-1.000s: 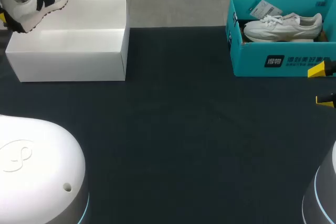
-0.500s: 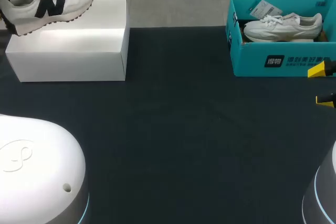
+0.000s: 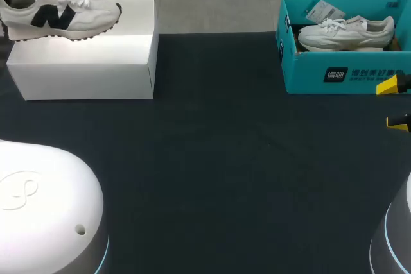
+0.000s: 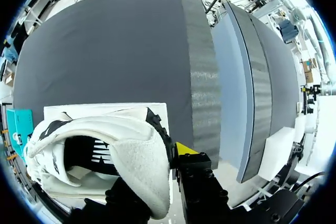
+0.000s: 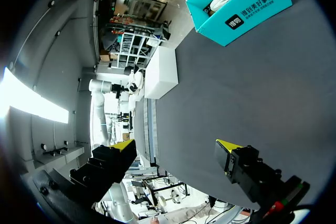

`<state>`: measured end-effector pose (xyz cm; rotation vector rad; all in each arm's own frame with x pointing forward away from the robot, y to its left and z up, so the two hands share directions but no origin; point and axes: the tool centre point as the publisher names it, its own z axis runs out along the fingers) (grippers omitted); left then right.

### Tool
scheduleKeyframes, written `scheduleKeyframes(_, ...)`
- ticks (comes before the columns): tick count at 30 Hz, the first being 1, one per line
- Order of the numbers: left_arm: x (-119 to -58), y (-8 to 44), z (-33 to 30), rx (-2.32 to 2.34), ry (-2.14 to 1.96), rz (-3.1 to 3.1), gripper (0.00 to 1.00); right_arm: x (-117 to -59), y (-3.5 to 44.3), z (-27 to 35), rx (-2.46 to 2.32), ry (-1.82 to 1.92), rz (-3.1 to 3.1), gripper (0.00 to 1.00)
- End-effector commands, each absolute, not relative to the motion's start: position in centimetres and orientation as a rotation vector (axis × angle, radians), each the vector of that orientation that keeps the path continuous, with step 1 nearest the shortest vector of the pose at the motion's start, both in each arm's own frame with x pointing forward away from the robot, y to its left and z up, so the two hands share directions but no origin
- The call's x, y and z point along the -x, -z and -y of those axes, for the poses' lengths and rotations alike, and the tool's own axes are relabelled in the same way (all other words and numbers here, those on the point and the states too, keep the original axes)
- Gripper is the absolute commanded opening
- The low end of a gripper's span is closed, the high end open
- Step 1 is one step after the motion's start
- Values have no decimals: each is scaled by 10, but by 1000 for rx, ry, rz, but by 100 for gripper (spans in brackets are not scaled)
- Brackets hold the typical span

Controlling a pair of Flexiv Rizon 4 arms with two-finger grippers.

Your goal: Take the shoe out of the shoebox, open the shoe tongue, remove and reinsert the insole, then place the shoe into the shoebox

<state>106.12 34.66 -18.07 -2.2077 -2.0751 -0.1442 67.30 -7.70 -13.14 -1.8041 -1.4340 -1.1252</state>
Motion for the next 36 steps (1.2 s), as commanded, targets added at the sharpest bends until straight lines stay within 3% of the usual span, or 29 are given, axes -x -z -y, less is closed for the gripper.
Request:
scheduleKeyframes(1,-1068,187,-348,2286,142,1993,0,-663,130,77,1831,1153,1423,100)
scheduleKeyframes(24,-1068,189,-344,2187,161,2073,0,-663,130,77,1831,1153,1423,100)
scheduleKeyframes(36,-1095,225,-329,2347,125,1976,0,-663,130,77,1831,1153,1423,100)
